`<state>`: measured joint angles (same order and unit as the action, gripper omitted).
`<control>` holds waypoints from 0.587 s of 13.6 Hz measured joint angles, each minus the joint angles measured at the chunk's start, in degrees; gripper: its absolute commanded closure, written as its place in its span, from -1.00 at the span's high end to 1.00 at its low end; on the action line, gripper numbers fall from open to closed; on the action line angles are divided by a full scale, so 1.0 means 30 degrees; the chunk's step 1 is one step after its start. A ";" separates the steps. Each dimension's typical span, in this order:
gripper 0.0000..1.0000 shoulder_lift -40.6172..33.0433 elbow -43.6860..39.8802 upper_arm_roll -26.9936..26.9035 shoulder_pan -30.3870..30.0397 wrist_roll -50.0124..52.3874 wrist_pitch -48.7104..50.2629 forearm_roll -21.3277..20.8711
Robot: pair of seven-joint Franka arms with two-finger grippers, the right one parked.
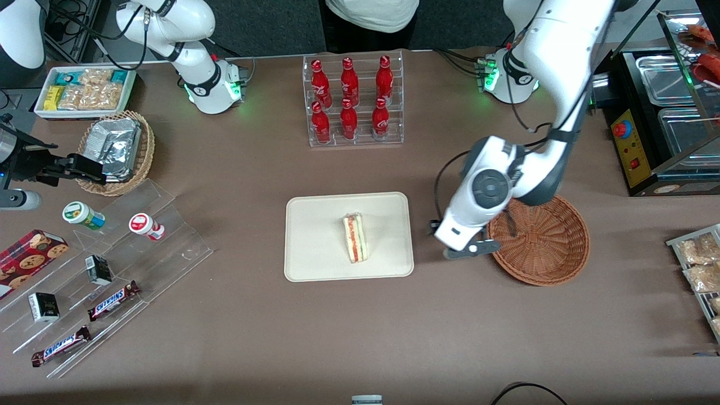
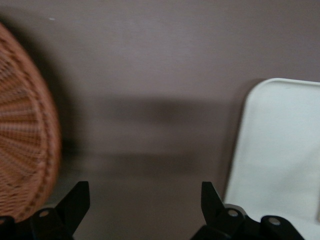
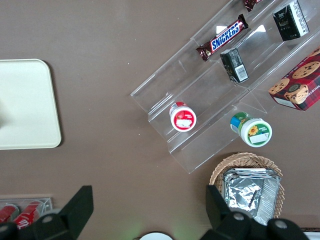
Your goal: Place sandwich from basket to tray
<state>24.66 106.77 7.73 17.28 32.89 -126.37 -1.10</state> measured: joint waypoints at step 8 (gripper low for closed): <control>0.97 -0.4113 0.3446 -0.0045 -0.3779 -0.5989 0.0758 -0.0010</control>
<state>12.32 117.11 7.60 5.94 14.92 -124.10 -1.13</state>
